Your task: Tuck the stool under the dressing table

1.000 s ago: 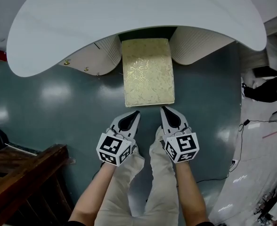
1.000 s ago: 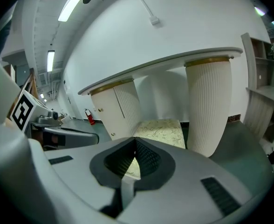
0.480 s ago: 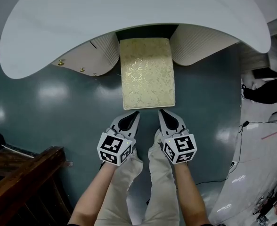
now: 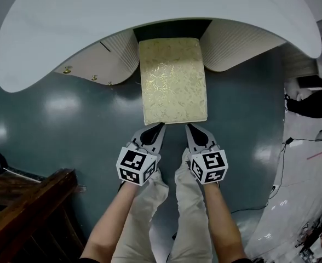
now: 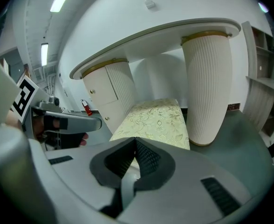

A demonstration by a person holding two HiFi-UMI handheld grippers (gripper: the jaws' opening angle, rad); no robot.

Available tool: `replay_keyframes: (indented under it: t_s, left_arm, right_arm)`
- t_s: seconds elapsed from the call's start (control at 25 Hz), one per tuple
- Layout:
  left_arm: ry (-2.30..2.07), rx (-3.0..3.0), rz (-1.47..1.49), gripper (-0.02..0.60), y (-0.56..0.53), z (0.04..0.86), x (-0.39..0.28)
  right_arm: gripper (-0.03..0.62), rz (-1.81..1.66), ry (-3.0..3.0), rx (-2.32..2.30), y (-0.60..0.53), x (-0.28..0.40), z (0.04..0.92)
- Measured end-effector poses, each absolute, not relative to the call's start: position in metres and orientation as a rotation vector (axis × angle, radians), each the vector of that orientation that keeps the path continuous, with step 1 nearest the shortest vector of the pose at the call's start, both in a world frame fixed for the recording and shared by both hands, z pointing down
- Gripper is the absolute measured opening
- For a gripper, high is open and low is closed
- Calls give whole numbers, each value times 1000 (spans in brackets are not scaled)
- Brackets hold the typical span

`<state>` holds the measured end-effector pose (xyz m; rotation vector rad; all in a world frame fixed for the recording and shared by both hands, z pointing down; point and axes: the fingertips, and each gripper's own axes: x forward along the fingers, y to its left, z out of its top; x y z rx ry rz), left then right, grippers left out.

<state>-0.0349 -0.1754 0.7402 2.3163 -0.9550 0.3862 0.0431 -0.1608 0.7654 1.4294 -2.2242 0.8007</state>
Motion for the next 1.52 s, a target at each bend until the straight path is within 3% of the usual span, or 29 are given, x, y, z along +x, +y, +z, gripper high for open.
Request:
replay_keyframes:
  t_s: [1.52]
  left_arm:
    - [-915,2278,569,8,-171,822,-37]
  right_arm:
    - [8,920,-2069,1349,-154,42,861]
